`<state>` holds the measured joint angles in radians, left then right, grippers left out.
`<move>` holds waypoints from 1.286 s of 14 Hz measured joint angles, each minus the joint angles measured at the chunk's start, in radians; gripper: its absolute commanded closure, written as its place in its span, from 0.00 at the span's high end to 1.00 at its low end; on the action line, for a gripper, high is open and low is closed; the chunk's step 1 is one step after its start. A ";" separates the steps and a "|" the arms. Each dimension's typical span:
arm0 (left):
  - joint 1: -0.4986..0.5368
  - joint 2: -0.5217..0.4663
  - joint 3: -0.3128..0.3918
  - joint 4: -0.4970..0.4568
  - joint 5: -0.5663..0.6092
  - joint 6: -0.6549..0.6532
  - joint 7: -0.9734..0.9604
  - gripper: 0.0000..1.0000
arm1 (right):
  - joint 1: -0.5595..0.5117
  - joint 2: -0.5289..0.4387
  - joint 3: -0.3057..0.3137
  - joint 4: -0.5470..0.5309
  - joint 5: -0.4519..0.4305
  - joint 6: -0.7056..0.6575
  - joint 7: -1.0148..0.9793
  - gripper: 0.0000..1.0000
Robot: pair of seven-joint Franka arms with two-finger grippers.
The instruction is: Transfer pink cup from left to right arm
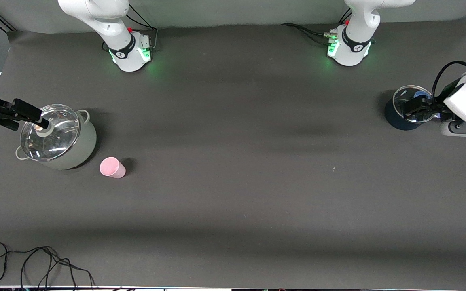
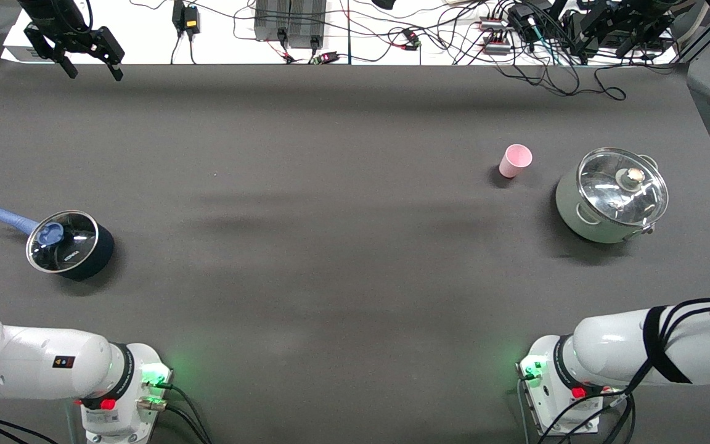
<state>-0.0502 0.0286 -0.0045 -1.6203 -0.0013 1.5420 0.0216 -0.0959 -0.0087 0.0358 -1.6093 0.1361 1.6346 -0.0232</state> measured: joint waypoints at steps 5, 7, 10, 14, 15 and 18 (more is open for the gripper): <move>0.000 0.003 0.001 0.000 0.000 0.001 0.000 1.00 | 0.000 -0.023 0.000 0.001 -0.035 -0.028 0.000 1.00; 0.000 0.004 0.001 0.000 0.000 0.001 0.000 1.00 | 0.000 -0.028 0.000 0.001 -0.039 -0.041 0.000 1.00; 0.000 0.004 0.001 0.001 0.000 0.002 0.000 1.00 | 0.000 -0.028 0.000 0.001 -0.039 -0.043 0.000 1.00; 0.000 0.005 0.001 0.005 0.000 0.002 0.000 1.00 | 0.000 -0.028 0.000 0.001 -0.040 -0.060 0.000 1.00; 0.000 0.005 0.001 0.006 0.000 0.002 0.000 1.00 | 0.000 -0.028 0.001 0.000 -0.040 -0.087 0.000 1.00; 0.000 0.006 0.001 0.006 0.000 0.003 0.000 1.00 | 0.000 -0.027 0.016 -0.003 -0.040 -0.139 0.000 1.00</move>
<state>-0.0506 0.0349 -0.0037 -1.6143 -0.0013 1.5448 0.0220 -0.0962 -0.0352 0.0522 -1.6124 0.0964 1.4952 -0.0232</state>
